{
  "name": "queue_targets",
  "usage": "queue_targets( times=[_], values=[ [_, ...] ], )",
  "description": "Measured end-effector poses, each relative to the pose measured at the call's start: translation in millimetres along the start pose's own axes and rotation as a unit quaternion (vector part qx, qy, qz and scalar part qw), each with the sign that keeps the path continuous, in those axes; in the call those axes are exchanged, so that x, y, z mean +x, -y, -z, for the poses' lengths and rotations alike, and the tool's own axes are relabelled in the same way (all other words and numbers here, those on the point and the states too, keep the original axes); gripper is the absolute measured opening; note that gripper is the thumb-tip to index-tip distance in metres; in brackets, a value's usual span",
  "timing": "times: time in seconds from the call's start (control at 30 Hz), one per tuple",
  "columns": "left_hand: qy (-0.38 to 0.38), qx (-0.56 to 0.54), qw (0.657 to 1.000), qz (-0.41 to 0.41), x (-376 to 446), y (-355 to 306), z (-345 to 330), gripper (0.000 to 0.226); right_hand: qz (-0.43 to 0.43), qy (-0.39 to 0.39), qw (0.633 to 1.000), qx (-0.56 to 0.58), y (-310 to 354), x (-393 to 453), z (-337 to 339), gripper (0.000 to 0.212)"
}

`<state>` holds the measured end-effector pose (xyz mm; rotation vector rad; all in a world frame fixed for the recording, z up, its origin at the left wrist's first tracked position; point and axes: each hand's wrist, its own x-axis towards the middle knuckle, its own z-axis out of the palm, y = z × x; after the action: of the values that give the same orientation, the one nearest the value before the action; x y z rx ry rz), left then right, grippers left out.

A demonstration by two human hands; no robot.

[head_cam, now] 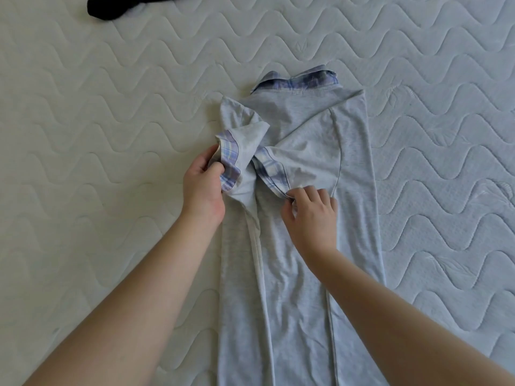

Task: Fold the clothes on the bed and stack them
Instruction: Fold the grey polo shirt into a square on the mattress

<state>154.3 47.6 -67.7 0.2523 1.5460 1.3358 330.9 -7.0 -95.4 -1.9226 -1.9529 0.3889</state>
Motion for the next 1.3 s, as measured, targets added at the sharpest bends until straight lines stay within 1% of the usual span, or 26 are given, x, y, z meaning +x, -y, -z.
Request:
queue_targets(
  times=[0.07, 0.1, 0.13, 0.2, 0.27, 0.3, 0.33, 0.37, 0.4, 0.47, 0.5, 0.57, 0.63, 0.67, 0.7, 0.73, 0.8, 0.83, 0.87, 0.9, 0.97, 1.03, 1.1, 1.17, 1.23, 1.3],
  values=[
    [-0.001, 0.001, 1.000, -0.005, 1.0, -0.1, -1.2, 0.048, 0.034, -0.028, 0.999, 0.013, -7.3, -10.5, 7.1, 0.010],
    [-0.003, 0.003, 1.000, -0.010, 1.1, -0.2, -2.1, 0.048, 0.051, -0.024, 0.998, 0.005, -11.0, -16.0, 9.0, 0.011],
    [-0.007, 0.006, 1.000, -0.016, 1.0, 0.0, -3.4, 0.047, 0.063, -0.002, 0.998, -0.005, -14.2, -20.9, 9.1, 0.012],
    [-0.018, 0.017, 0.999, -0.030, -0.3, 0.4, -4.8, 0.047, 0.083, 0.083, 0.993, -0.022, -19.9, -26.9, 5.8, 0.010],
    [-0.018, 0.040, 0.997, -0.056, -4.3, 0.9, -5.3, 0.048, 0.104, 0.152, 0.983, 0.021, -26.1, -26.2, 4.9, 0.016],
    [-0.014, 0.060, 0.995, -0.074, -7.0, 1.2, -5.5, 0.048, 0.095, 0.164, 0.979, 0.073, -30.9, -23.8, 6.9, 0.019],
    [-0.012, 0.083, 0.992, -0.094, -10.0, 1.1, -6.0, 0.048, 0.065, 0.165, 0.976, 0.130, -35.3, -20.6, 10.6, 0.022],
    [-0.010, 0.107, 0.987, -0.118, -13.5, 0.6, -7.1, 0.048, 0.026, 0.158, 0.971, 0.176, -40.1, -18.1, 14.4, 0.024],
    [-0.006, 0.133, 0.980, -0.147, -17.4, -0.2, -9.5, 0.047, -0.007, 0.141, 0.970, 0.199, -46.1, -17.6, 17.4, 0.025],
    [0.022, 0.194, 0.955, -0.222, -28.3, 0.2, -18.8, 0.045, -0.039, 0.106, 0.976, 0.186, -54.2, -19.9, 20.9, 0.026],
    [0.047, 0.230, 0.937, -0.257, -34.9, 3.6, -25.0, 0.045, -0.044, 0.102, 0.978, 0.175, -55.5, -22.5, 22.1, 0.026],
    [0.107, 0.306, 0.897, -0.300, -49.0, 18.2, -38.9, 0.043, -0.056, 0.101, 0.978, 0.173, -56.9, -27.7, 23.9, 0.028],
    [0.158, 0.389, 0.847, -0.326, -60.7, 38.8, -50.8, 0.040, -0.080, 0.080, 0.978, 0.177, -61.9, -30.9, 26.4, 0.029],
    [0.182, 0.424, 0.824, -0.329, -64.2, 50.1, -55.1, 0.039, -0.093, 0.062, 0.978, 0.176, -66.1, -31.0, 28.3, 0.029],
    [0.214, 0.458, 0.802, -0.319, -66.2, 60.4, -58.7, 0.038, -0.106, 0.048, 0.978, 0.176, -71.3, -30.0, 30.7, 0.030],
    [0.254, 0.497, 0.773, -0.302, -66.3, 68.9, -62.2, 0.038, -0.122, 0.038, 0.976, 0.176, -77.3, -27.5, 33.2, 0.031],
    [0.326, 0.581, 0.696, -0.268, -62.4, 81.5, -68.4, 0.037, -0.162, 0.029, 0.971, 0.173, -91.9, -19.2, 37.9, 0.031],
    [0.345, 0.610, 0.666, -0.256, -60.2, 85.0, -70.6, 0.035, -0.184, 0.029, 0.967, 0.173, -98.6, -14.7, 40.4, 0.031],
    [0.347, 0.620, 0.657, -0.251, -58.2, 85.7, -73.1, 0.031, -0.203, 0.032, 0.963, 0.175, -104.2, -10.2, 42.5, 0.031],
    [0.339, 0.611, 0.670, -0.251, -56.0, 83.7, -77.4, 0.027, -0.216, 0.036, 0.960, 0.176, -109.4, -6.1, 44.5, 0.033],
    [0.317, 0.575, 0.708, -0.260, -48.2, 77.6, -90.8, 0.019, -0.230, 0.050, 0.957, 0.171, -118.1, 1.0, 46.5, 0.038],
    [0.305, 0.559, 0.709, -0.302, -35.6, 71.4, -112.6, 0.016, -0.249, 0.072, 0.953, 0.159, -123.9, 4.9, 46.9, 0.044],
    [0.298, 0.554, 0.701, -0.335, -18.1, 67.8, -142.9, 0.020, -0.274, 0.089, 0.945, 0.154, -127.1, 5.8, 46.7, 0.047],
    [0.281, 0.584, 0.683, -0.336, 3.2, 65.1, -178.4, 0.032, -0.297, 0.094, 0.937, 0.158, -132.3, 5.0, 47.1, 0.045],
    [0.257, 0.645, 0.656, -0.295, 26.1, 62.9, -211.1, 0.043, -0.309, 0.108, 0.933, 0.149, -139.0, 5.3, 48.0, 0.038],
    [0.247, 0.701, 0.626, -0.237, 45.3, 58.4, -239.7, 0.045, -0.311, 0.129, 0.935, 0.115, -146.3, 10.0, 49.9, 0.030]
  ],
)
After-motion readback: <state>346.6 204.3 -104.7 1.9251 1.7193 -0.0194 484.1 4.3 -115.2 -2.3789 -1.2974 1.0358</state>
